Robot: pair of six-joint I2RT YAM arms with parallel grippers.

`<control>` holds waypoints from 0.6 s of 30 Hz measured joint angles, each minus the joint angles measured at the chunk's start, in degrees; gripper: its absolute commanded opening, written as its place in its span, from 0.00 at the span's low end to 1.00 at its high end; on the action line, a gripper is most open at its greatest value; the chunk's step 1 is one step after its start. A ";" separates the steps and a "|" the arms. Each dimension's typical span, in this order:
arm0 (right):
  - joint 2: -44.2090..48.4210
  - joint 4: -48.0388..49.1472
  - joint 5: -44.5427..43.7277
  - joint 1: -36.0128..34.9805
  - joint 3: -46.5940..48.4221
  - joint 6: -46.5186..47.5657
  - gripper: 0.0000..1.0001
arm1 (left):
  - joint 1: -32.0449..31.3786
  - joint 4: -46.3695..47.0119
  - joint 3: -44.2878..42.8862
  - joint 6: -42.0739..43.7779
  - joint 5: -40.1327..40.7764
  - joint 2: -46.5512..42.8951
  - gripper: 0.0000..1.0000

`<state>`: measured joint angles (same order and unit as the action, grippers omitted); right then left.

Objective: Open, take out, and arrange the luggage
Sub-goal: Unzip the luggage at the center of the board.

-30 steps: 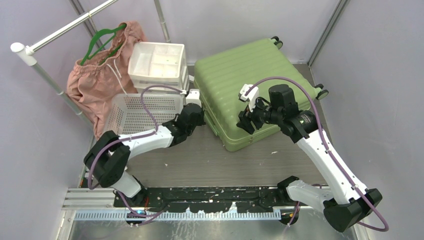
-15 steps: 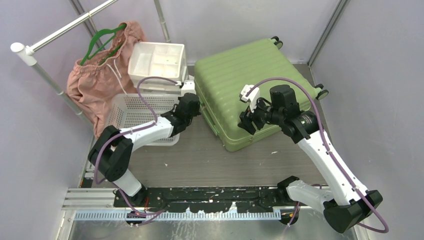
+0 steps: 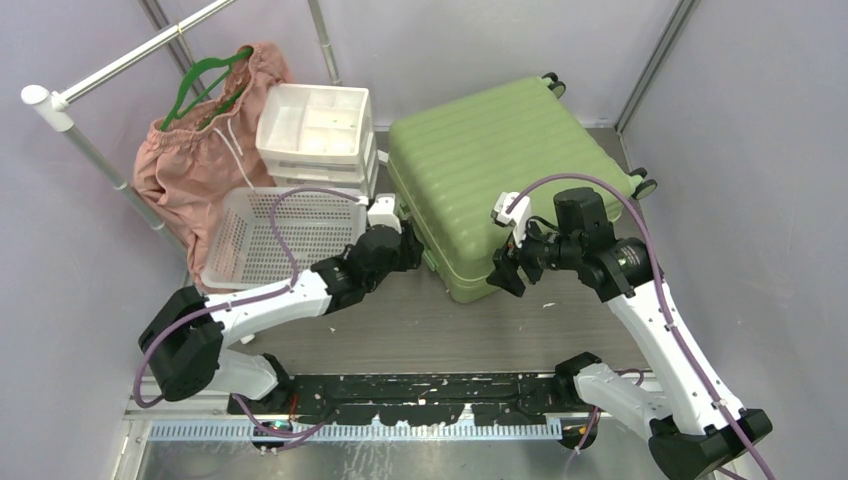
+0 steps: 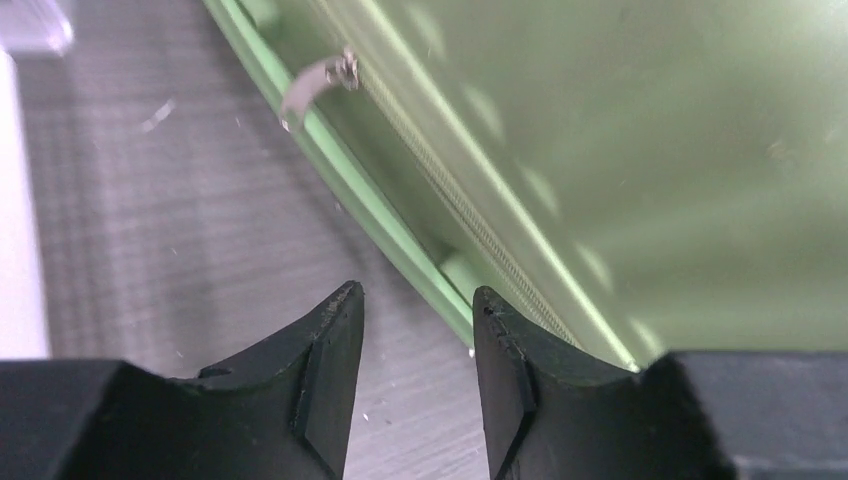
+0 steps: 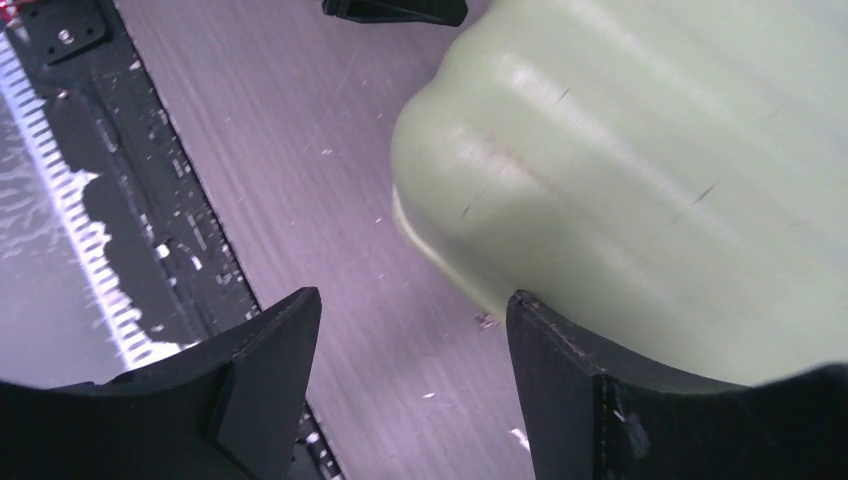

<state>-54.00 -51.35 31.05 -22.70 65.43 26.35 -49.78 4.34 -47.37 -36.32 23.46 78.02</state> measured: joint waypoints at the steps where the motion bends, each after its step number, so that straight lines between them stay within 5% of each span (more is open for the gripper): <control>1: 0.28 -1.16 0.83 0.37 -0.63 0.00 0.74 | -0.90 0.11 0.79 -1.51 0.04 -0.04 0.46; 13: 0.50 -6.99 4.61 2.95 -1.70 0.48 0.74 | -1.09 -0.42 0.07 -12.70 5.77 9.88 0.51; 18: 1.29 -7.30 5.05 3.02 -2.25 0.52 0.74 | -1.03 -0.39 -0.50 -14.29 7.02 10.99 0.40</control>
<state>-52.71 -58.65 36.10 -19.68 63.18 26.87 -50.81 3.95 -47.88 -50.61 30.48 89.01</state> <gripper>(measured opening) 0.739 0.484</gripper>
